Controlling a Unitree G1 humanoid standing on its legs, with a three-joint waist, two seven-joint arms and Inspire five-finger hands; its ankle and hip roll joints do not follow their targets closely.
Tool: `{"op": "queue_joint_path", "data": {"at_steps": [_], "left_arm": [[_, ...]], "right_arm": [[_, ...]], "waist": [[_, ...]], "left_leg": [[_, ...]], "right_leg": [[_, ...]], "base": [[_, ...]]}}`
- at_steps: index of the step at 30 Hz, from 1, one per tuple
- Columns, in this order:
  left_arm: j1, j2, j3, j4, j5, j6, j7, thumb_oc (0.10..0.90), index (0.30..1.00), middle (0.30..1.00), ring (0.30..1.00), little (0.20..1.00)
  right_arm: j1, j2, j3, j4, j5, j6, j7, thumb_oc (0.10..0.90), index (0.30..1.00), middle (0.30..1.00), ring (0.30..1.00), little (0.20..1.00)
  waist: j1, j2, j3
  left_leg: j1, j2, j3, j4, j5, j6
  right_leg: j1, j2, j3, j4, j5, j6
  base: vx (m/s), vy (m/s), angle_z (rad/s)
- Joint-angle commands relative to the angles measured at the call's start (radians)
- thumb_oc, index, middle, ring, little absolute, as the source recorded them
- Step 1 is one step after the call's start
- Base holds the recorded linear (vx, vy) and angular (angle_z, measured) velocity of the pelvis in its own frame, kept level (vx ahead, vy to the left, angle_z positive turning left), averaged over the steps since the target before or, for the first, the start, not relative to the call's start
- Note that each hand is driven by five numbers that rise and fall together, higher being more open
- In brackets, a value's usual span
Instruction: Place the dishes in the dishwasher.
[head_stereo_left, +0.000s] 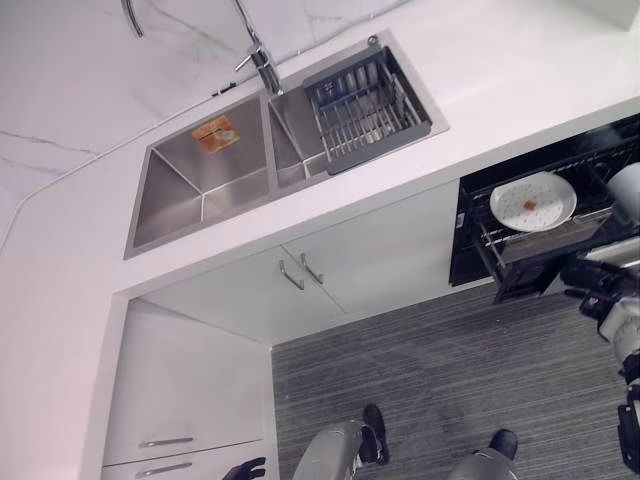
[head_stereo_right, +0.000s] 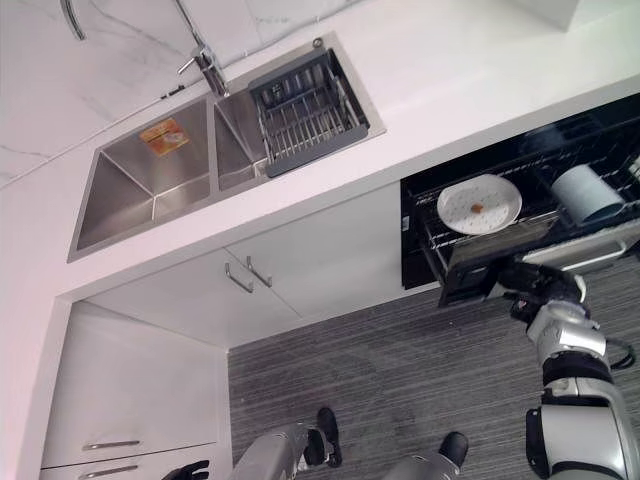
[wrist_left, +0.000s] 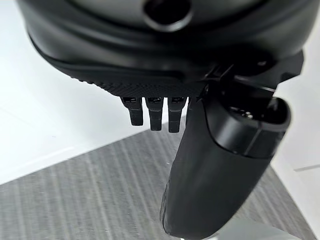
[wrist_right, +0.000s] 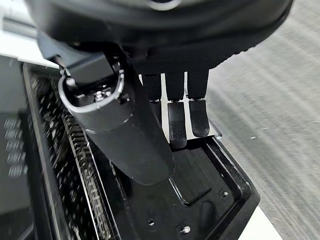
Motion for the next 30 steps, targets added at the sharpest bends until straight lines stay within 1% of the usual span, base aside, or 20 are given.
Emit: {"op": "queue_joint_path", "data": {"at_steps": [1, 2, 5, 6, 9, 10, 13, 16, 21, 23, 25, 27, 28, 29, 30], "left_arm": [[0.022, 0.081, -0.018, -0.028, -0.026, -0.004, 0.007, 0.800, 0.900, 0.900, 0.900, 0.900], [0.026, 0.088, -0.020, -0.039, -0.027, -0.005, 0.003, 0.800, 0.900, 0.900, 0.900, 0.900], [0.029, 0.102, -0.021, -0.058, -0.034, -0.002, -0.003, 0.800, 0.900, 0.900, 0.900, 0.900], [0.032, 0.110, -0.020, -0.070, -0.030, -0.001, -0.006, 0.800, 0.900, 0.900, 0.900, 0.900], [0.038, 0.117, -0.019, -0.085, -0.027, 0.001, -0.008, 0.800, 0.900, 0.900, 0.900, 0.900], [0.042, 0.133, -0.024, -0.108, -0.031, 0.018, -0.006, 0.800, 0.900, 0.900, 0.900, 0.900], [0.053, 0.166, -0.015, -0.151, -0.030, 0.048, -0.024, 0.800, 0.900, 0.900, 0.900, 0.900], [0.065, 0.182, -0.003, -0.177, -0.027, 0.063, -0.029, 0.800, 0.900, 0.900, 0.900, 0.900], [0.071, 0.216, 0.020, -0.221, -0.027, 0.078, -0.039, 0.800, 0.900, 0.900, 0.900, 0.900], [0.071, 0.237, 0.030, -0.251, -0.015, 0.100, -0.052, 0.800, 0.900, 0.900, 0.900, 0.900], [0.073, 0.246, 0.034, -0.264, -0.006, 0.107, -0.059, 0.800, 0.900, 0.900, 0.900, 0.900], [0.072, 0.258, 0.043, -0.274, -0.002, 0.108, -0.064, 0.800, 0.900, 0.900, 0.900, 0.900], [0.071, 0.266, 0.056, -0.278, 0.002, 0.085, -0.067, 0.800, 0.900, 0.900, 0.900, 0.900], [0.074, 0.275, 0.072, -0.294, 0.004, 0.075, -0.075, 0.800, 0.900, 0.900, 0.900, 0.900], [0.070, 0.292, 0.079, -0.324, -0.004, 0.081, -0.086, 0.800, 0.900, 0.900, 0.900, 0.900]], "right_arm": [[-0.210, 0.001, 0.037, -0.055, -0.039, -0.112, 0.034, 0.400, 0.300, 0.300, 0.300, 0.300], [-0.247, -0.012, 0.062, -0.059, -0.058, -0.113, 0.025, 0.400, 0.300, 0.300, 0.300, 0.300], [-0.326, -0.039, 0.116, -0.053, -0.103, -0.106, 0.021, 0.400, 0.300, 0.300, 0.300, 0.300], [-0.366, -0.050, 0.144, -0.050, -0.137, -0.103, 0.012, 0.400, 0.300, 0.300, 0.300, 0.300], [-0.426, -0.069, 0.185, -0.038, -0.154, -0.100, 0.005, 0.400, 0.300, 0.300, 0.300, 0.300], [-0.484, -0.090, 0.223, -0.029, -0.169, -0.100, -0.001, 0.400, 0.300, 0.300, 0.300, 0.300], [-0.569, -0.117, 0.281, -0.013, -0.189, -0.103, -0.008, 0.400, 0.300, 0.300, 0.300, 0.300], [-0.630, -0.137, 0.327, 0.003, -0.195, -0.102, -0.010, 0.400, 0.300, 0.300, 0.300, 0.300], [-0.714, -0.175, 0.373, 0.045, -0.174, -0.114, -0.004, 0.400, 0.300, 0.300, 0.300, 0.300], [-0.728, -0.193, 0.379, 0.057, -0.156, -0.125, -0.001, 0.400, 0.300, 0.300, 0.300, 0.300], [-0.729, -0.201, 0.376, 0.063, -0.145, -0.130, 0.007, 0.400, 0.300, 0.300, 0.300, 0.300], [-0.706, -0.212, 0.366, 0.062, -0.165, -0.137, 0.025, 0.400, 0.300, 0.300, 0.300, 0.300], [-0.660, -0.209, 0.358, 0.046, -0.161, -0.149, 0.040, 0.400, 0.300, 0.300, 0.300, 0.300], [-0.604, -0.200, 0.318, 0.025, -0.109, -0.176, 0.068, 0.400, 0.300, 0.300, 0.300, 0.300], [-0.515, -0.177, 0.250, -0.017, -0.114, -0.209, 0.107, 0.800, 0.900, 0.900, 0.900, 0.900]], "waist": [[0.071, -0.047, -0.050], [0.079, -0.038, -0.042], [0.096, -0.026, -0.033], [0.108, -0.019, -0.030], [0.122, -0.008, -0.028], [0.136, 0.000, -0.025], [0.156, 0.009, -0.025], [0.171, 0.012, -0.029], [0.200, 0.001, -0.037], [0.212, -0.011, -0.043], [0.217, -0.019, -0.045], [0.223, -0.036, -0.049], [0.223, -0.055, -0.045], [0.221, -0.068, -0.044], [0.217, -0.083, -0.041]], "left_leg": [[0.016, 0.096, -0.049, -0.047, -0.065, -0.118], [0.003, 0.088, -0.055, -0.047, -0.061, -0.119], [-0.017, 0.071, -0.072, -0.047, -0.056, -0.119], [-0.027, 0.060, -0.085, -0.047, -0.055, -0.119], [-0.041, 0.047, -0.098, -0.047, -0.052, -0.119], [-0.056, 0.036, -0.110, -0.047, -0.046, -0.119], [-0.074, 0.020, -0.127, -0.047, -0.041, -0.120], [-0.085, 0.010, -0.138, -0.047, -0.038, -0.118], [-0.104, 0.005, -0.154, -0.047, -0.029, -0.118], [-0.112, 0.006, -0.159, -0.047, -0.024, -0.117], [-0.116, 0.008, -0.162, -0.047, -0.021, -0.118], [-0.122, 0.014, -0.162, -0.047, -0.019, -0.118], [-0.125, 0.022, -0.157, -0.047, -0.018, -0.116], [-0.126, 0.029, -0.153, -0.047, -0.019, -0.114], [-0.125, 0.038, -0.148, -0.047, -0.022, -0.111]], "right_leg": [[-0.012, -0.050, 0.046, 0.049, -0.134, 0.011], [-0.015, -0.057, 0.044, 0.049, -0.134, 0.012], [-0.017, -0.066, 0.040, 0.049, -0.133, 0.013], [-0.016, -0.071, 0.039, 0.049, -0.133, 0.014], [-0.015, -0.079, 0.035, 0.049, -0.133, 0.015], [-0.011, -0.085, 0.028, 0.049, -0.134, 0.016], [-0.008, -0.089, 0.021, 0.049, -0.136, 0.017], [-0.006, -0.090, 0.017, 0.049, -0.138, 0.018], [0.006, -0.091, -0.003, 0.049, -0.141, 0.020], [0.013, -0.087, -0.014, 0.049, -0.141, 0.020], [0.018, -0.082, -0.021, 0.049, -0.142, 0.020], [0.022, -0.077, -0.030, 0.049, -0.141, 0.021], [0.022, -0.067, -0.033, 0.049, -0.140, 0.022], [0.022, -0.059, -0.034, 0.049, -0.139, 0.021], [0.021, -0.050, -0.032, 0.049, -0.140, 0.020]], "base": [[0.06, 0.072, 0.07], [0.04, 0.051, 0.10], [0.04, 0.045, 0.13], [0.05, 0.038, 0.15], [0.04, 0.032, 0.13], [0.02, 0.006, 0.15], [0.01, 0.005, 0.24], [0.00, 0.007, 0.26], [-0.02, -0.035, 0.17], [-0.05, -0.083, 0.17], [-0.04, -0.078, 0.24], [-0.08, -0.109, 0.23], [-0.11, -0.136, 0.15], [-0.15, -0.156, 0.04], [-0.12, -0.113, -0.02]]}}
